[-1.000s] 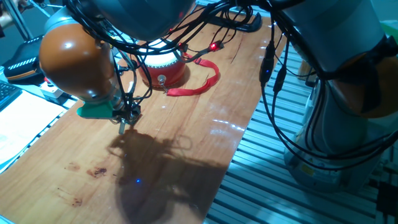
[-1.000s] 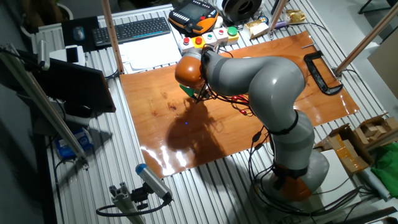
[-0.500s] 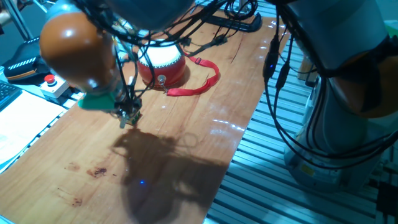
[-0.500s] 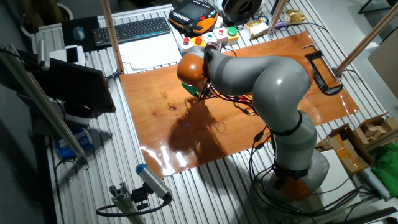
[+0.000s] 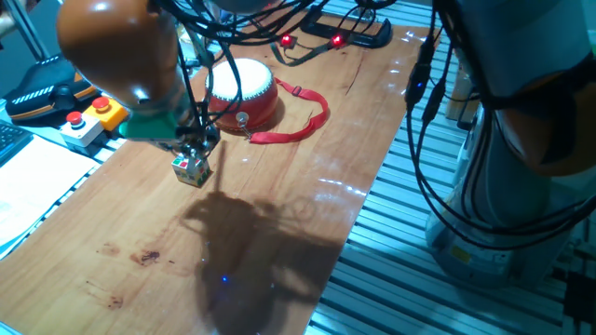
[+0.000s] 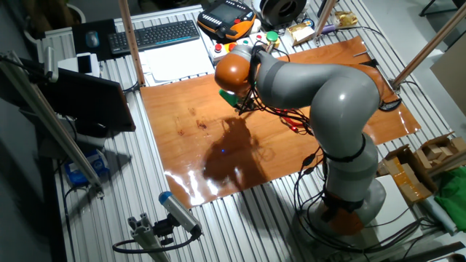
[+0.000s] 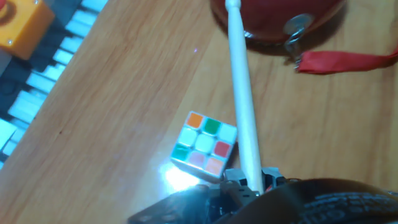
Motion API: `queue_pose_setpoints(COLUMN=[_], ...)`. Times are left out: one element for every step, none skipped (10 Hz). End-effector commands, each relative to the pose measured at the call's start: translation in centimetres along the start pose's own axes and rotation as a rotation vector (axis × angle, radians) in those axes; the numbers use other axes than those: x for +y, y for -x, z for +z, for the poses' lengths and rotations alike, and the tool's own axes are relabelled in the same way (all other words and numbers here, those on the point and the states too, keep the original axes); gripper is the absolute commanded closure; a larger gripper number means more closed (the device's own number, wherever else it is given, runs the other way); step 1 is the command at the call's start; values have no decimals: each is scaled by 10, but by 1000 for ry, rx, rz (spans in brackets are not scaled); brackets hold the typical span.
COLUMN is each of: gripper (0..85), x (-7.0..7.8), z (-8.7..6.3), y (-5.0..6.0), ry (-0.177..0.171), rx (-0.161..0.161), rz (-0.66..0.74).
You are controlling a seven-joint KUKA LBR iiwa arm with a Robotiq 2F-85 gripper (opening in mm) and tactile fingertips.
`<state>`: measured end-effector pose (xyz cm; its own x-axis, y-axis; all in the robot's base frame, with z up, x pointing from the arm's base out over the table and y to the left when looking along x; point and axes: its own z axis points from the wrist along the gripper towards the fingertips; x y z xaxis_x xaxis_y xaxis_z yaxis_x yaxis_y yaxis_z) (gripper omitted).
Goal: Play the drum
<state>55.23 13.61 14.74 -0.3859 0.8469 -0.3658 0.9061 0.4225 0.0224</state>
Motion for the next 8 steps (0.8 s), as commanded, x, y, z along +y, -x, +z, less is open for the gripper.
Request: queue_pose_setpoints(gripper=[843,843,843,843,843,843,843,843], x=[-3,-8,-12,-19,-26,-31,-36,-38], z=[-3,-6,-5,-2,2,4,6,7], y=[4,13,22,31,37,43,46,47], ry=[-1,0,0,7,16,17,21,20], rx=[0,7,3,-8,-23,-36,-38,-31], rz=[1,2,-2,14,21,20,16,12])
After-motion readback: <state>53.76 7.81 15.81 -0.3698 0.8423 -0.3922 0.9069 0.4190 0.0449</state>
